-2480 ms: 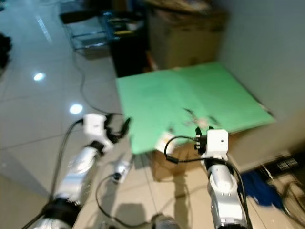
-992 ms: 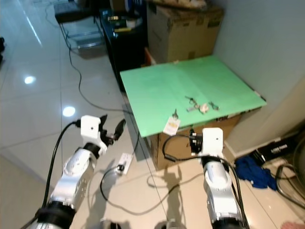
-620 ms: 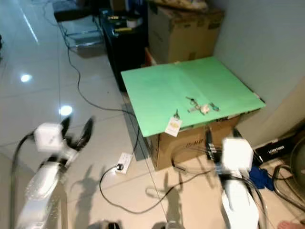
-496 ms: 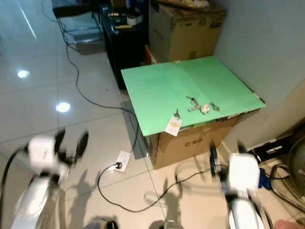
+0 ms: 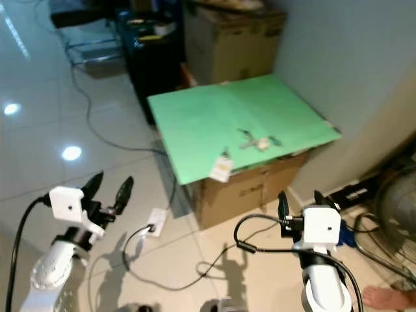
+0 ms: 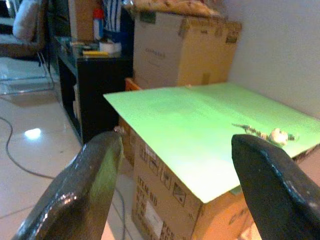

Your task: Hang keys on a hook

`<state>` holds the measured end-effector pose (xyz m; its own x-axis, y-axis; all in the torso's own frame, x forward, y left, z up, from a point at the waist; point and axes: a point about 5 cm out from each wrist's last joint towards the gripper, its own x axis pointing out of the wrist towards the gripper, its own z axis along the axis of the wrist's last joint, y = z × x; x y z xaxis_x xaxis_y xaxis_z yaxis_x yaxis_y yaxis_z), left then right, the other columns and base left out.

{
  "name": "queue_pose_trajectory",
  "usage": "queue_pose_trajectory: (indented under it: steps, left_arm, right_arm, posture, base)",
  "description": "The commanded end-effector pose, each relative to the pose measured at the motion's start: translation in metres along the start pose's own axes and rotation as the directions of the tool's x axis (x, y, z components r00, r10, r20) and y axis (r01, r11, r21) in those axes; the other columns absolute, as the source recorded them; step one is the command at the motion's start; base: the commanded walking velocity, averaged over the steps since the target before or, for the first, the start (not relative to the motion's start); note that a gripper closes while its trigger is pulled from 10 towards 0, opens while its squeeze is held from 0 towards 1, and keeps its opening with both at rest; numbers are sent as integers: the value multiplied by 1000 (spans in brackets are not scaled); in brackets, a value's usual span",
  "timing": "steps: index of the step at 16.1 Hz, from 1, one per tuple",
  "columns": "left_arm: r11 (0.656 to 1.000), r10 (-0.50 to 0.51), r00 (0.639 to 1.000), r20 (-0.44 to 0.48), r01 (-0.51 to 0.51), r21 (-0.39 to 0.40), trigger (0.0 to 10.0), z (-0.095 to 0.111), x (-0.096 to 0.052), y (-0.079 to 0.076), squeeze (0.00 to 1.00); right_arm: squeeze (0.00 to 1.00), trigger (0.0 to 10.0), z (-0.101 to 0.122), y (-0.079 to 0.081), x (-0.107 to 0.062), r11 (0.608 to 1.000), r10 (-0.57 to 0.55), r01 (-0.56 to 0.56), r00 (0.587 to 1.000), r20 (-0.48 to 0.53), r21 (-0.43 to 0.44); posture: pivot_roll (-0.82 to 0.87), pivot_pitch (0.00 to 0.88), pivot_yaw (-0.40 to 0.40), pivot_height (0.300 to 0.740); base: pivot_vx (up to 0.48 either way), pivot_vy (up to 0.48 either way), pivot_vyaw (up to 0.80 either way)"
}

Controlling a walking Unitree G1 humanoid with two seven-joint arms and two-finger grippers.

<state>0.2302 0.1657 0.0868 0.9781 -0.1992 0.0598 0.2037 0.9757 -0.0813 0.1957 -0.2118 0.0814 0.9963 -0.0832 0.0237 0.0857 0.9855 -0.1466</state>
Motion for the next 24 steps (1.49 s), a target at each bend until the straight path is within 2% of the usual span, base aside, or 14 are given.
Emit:
queue_pose_trajectory:
  steps: [1,5,8,11,14,19,24]
  left_arm:
    - [1000,0,1000,-22,0,-14,10000,-5,5,-2,0]
    - [1000,-6,1000,-27,5,-31,10000,-3,14,-9,0]
    - [1000,11,998,-58,-11,-4,10000,-6,22,-10,0]
    - [999,12,997,-75,-8,52,10000,-7,23,-10,0]
    - [998,21,998,-63,-17,55,10000,-4,25,-11,0]
    - [998,40,996,-79,-36,42,10000,-6,24,-18,0]
    - [999,33,995,-98,-30,33,10000,-6,29,-24,0]
  right_arm:
    - [0,10000,-3,-4,2,1000,4,-4,1000,-23,-5]
    - [0,10000,-7,0,4,1000,23,-23,999,-32,0]
    - [0,10000,-9,3,8,999,47,-47,998,-36,-5]
    - [0,10000,-9,9,17,997,75,-74,996,-40,27]
    - [0,10000,-10,10,23,995,90,-87,995,-49,56]
    - [0,10000,-13,14,29,991,116,-111,991,-67,73]
    - [0,10000,-13,17,36,990,137,-132,987,-82,55]
  posture:
    - [-241,87,8,727]
    - [-246,85,11,727]
    - [-239,75,13,727]
    - [-227,68,7,727]
    - [-215,61,-2,727]
    - [-203,72,-14,740]
    - [-205,75,-15,740]
  base:
    - [0,-420,0]
    - [208,-396,0]
    - [236,-213,0]
    - [0,0,727]
    - [0,0,623]
    - [0,-442,476]
    - [0,-445,0]
